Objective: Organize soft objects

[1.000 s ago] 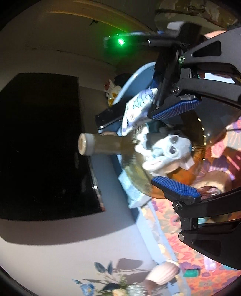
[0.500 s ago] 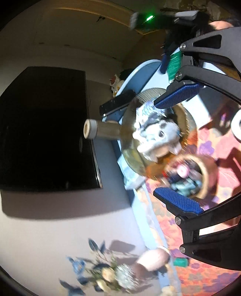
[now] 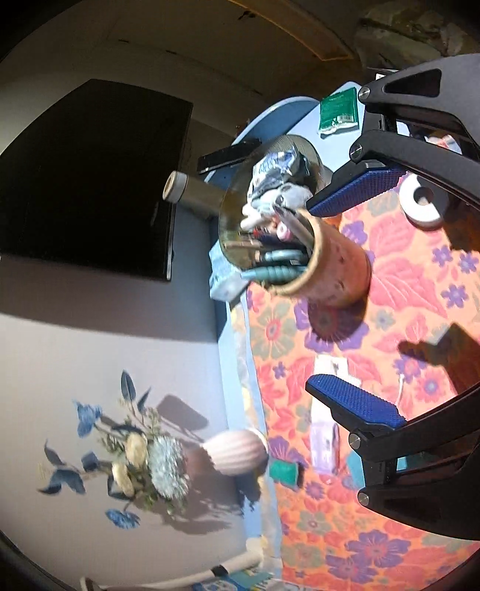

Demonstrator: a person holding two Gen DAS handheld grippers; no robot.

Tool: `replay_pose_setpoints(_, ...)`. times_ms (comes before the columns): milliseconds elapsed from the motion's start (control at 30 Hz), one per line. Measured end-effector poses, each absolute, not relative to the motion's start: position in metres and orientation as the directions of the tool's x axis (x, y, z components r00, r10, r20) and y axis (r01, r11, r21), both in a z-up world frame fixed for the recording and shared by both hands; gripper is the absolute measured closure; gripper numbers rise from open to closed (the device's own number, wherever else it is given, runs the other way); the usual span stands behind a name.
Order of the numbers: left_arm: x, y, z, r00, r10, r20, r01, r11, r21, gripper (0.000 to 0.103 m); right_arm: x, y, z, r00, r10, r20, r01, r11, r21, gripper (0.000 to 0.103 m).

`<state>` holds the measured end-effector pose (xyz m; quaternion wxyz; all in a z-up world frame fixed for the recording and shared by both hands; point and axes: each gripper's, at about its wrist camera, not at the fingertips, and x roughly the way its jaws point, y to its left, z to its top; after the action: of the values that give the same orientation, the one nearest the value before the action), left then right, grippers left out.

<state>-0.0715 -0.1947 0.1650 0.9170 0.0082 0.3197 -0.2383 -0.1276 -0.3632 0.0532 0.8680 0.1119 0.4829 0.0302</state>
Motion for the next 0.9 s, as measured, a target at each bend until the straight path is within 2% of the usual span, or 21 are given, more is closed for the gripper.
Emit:
replay_pose_setpoints(67, -0.070, -0.188, 0.163, 0.681, -0.428, -0.593, 0.435, 0.889, -0.142, 0.017, -0.127, -0.357, 0.049, 0.524, 0.129, -0.842, 0.056, 0.981, 0.185, 0.014)
replay_pose_setpoints(133, -0.068, -0.183, 0.161, 0.682, -0.425, -0.596, 0.426, 0.892, -0.148, 0.017, -0.126, -0.353, 0.046, 0.517, 0.100, -0.850, 0.058, 0.987, 0.152, 0.023)
replay_pose_setpoints(167, -0.066, -0.180, 0.159, 0.679, -0.424, -0.599, 0.422, 0.893, -0.154, 0.017, -0.127, -0.352, 0.044, 0.513, 0.063, -0.856, 0.065, 0.992, 0.111, 0.032)
replay_pose_setpoints(200, -0.066, -0.178, 0.158, 0.678, -0.423, -0.601, 0.419, 0.894, -0.157, 0.017, -0.127, -0.351, 0.044, 0.508, 0.026, -0.861, 0.069, 0.995, 0.071, 0.036)
replay_pose_setpoints(400, -0.063, -0.178, 0.151, 0.677, -0.411, -0.611, 0.413, 0.899, -0.146, 0.017, -0.130, -0.362, 0.056, 0.534, 0.028, -0.845, 0.085, 0.993, 0.087, 0.037)
replay_pose_setpoints(567, -0.061, -0.180, 0.154, 0.695, -0.401, -0.597, 0.421, 0.900, -0.114, 0.017, -0.135, -0.387, 0.099, 0.617, 0.048, -0.786, 0.118, 0.981, 0.152, 0.037)
replay_pose_setpoints(767, -0.049, -0.176, 0.154, 0.702, -0.386, -0.599, 0.405, 0.908, -0.111, 0.017, -0.099, -0.432, 0.152, 0.709, -0.042, -0.704, 0.208, 0.966, 0.151, 0.037)
replay_pose_setpoints(900, -0.039, -0.167, 0.152, 0.712, -0.351, -0.608, 0.370, 0.924, -0.099, 0.017, -0.058, -0.453, 0.160, 0.735, -0.078, -0.674, 0.245, 0.957, 0.158, 0.034)
